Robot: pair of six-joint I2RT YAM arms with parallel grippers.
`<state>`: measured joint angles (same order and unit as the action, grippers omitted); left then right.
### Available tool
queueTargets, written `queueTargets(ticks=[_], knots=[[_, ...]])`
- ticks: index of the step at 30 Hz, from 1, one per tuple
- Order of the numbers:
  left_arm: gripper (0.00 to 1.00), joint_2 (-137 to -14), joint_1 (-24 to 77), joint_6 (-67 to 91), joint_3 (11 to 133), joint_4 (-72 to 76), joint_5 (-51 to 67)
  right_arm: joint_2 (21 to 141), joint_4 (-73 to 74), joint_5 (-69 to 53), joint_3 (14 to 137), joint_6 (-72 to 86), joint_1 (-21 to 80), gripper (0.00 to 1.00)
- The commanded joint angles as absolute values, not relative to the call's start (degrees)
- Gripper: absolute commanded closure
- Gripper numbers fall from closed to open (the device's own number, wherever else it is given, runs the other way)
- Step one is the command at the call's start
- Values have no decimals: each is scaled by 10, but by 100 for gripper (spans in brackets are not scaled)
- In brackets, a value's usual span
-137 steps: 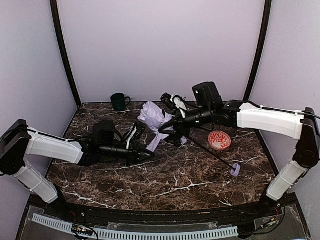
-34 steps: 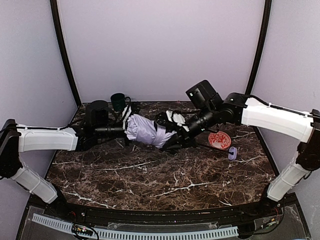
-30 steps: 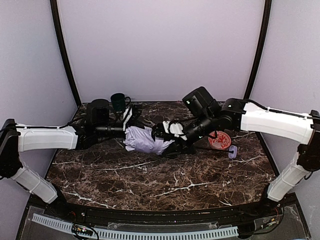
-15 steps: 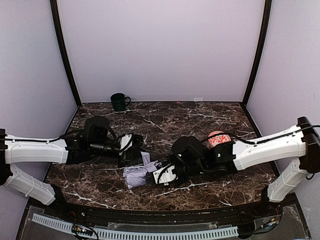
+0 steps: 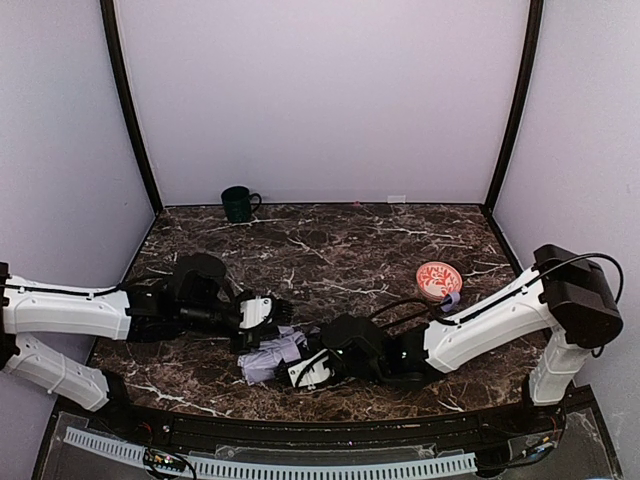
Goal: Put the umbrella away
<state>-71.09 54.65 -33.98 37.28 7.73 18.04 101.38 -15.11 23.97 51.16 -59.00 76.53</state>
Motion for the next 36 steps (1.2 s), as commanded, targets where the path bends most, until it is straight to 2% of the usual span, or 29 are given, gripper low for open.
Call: queueTargets(ticks=[1,10,15,23,27,31,36], knots=[[100,-627,567,-324,370,188,233,1054,-149,321,470,-613,760,100],[100,-585,567,-316,361,176,202,1040,-231,349,447,-676,765,100],[100,-591,570,-302,360,174,232,1032,-206,313,457,-669,766,100],[100,-606,573,-305,388,153,255,1056,-198,326,483,-670,763,100],[100,-629,573,-299,405,141,314,1057,-158,285,512,-633,741,100],[100,-654,572,-322,406,142,315,1075,-138,252,549,-619,706,100],[100,-693,569,-394,448,39,338,1118,-163,245,566,-625,680,100]])
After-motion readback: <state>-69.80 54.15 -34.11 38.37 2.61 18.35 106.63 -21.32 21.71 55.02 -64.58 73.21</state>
